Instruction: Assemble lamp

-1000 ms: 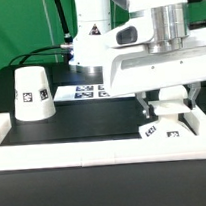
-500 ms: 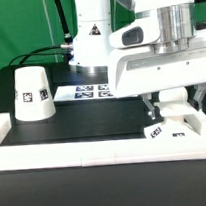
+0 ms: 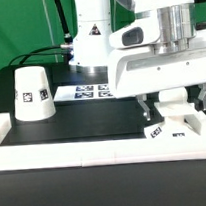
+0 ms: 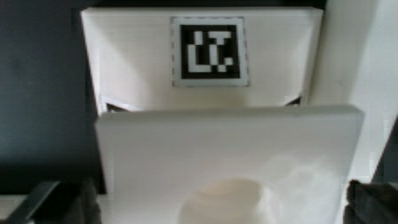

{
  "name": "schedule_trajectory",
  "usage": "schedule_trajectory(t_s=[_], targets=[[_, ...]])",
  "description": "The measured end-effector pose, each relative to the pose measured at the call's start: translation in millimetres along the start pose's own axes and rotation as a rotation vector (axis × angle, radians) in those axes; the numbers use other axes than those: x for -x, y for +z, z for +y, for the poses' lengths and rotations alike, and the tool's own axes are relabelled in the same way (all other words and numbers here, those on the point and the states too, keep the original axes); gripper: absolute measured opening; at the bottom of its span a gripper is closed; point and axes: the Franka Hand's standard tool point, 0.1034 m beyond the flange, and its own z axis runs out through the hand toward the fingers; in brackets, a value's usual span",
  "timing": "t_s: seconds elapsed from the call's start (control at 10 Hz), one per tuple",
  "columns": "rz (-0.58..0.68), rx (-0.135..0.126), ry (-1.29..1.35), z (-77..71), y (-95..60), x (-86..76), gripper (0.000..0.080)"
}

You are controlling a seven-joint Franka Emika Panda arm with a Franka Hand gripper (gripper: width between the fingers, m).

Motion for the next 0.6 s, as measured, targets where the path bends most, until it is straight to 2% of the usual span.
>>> schedule_trajectory(t_s=[0.2,0.4,0.6], targets=[[-0.022,0.005,0.01,-11.0,-16.0,29.0,0.0699],[-0.042,0.006,0.0,-21.2,-22.1,51.5,0.0699],[-0.042,0.007,-0.003,-19.8,-20.5,49.9,0.0699]])
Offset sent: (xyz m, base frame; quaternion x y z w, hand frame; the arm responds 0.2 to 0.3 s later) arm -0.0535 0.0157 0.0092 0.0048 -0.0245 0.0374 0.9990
